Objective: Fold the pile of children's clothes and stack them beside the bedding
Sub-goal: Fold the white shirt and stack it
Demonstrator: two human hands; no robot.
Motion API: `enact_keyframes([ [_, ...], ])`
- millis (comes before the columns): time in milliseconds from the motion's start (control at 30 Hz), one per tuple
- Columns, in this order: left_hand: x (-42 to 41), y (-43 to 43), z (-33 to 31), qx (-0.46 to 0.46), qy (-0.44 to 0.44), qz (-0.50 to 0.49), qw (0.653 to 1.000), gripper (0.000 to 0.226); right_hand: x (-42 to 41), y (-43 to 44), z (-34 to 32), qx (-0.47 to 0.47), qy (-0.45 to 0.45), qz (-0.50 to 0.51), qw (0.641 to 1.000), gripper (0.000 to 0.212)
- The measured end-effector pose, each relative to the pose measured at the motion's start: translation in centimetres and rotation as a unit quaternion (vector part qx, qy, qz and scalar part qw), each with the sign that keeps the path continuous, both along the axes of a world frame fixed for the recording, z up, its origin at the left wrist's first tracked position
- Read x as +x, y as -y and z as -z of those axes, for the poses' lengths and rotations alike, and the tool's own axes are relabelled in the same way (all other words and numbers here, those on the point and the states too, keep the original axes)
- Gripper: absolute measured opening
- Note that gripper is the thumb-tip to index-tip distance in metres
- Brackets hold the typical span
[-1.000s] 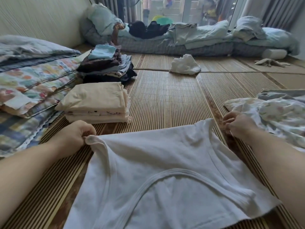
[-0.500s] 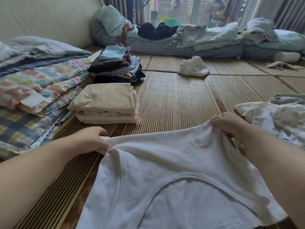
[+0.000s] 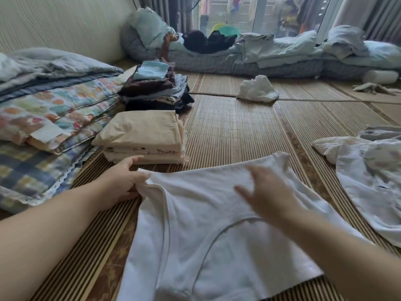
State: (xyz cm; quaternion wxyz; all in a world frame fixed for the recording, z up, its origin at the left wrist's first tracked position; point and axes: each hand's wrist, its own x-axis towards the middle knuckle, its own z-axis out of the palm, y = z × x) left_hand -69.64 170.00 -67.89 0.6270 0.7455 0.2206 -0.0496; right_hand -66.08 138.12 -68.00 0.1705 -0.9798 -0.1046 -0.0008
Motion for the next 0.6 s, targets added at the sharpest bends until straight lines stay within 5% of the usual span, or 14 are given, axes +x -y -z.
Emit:
enact_keyframes([
  [100,-0.4,0.1,0.1,0.134,0.027,0.05,0.989,0.051,-5.4,-2.2,3.0,-0.11,-0.112,-0.05,0.986,0.095],
  [200,-1.2,0.5,-0.3,0.216,0.03,0.092,0.972,0.049,-6.3,-1.0,4.2,-0.12,-0.112,-0.055,0.985,0.097],
  [367,-4.3,1.7,-1.6,0.164,-0.025,0.172,0.971,0.053,-5.0,3.4,2.9,-0.188,-0.144,-0.096,0.967,0.099],
  [467,-5.7,1.4,-1.7,0.144,0.012,0.155,0.977,0.043,-6.0,4.5,0.9,-0.212,-0.137,-0.089,0.964,0.077],
  [600,-6.2,-0.1,-1.3,0.093,0.059,0.073,0.991,0.032,-12.9,-0.7,-0.6,-0.059,0.018,-0.169,0.984,0.07],
])
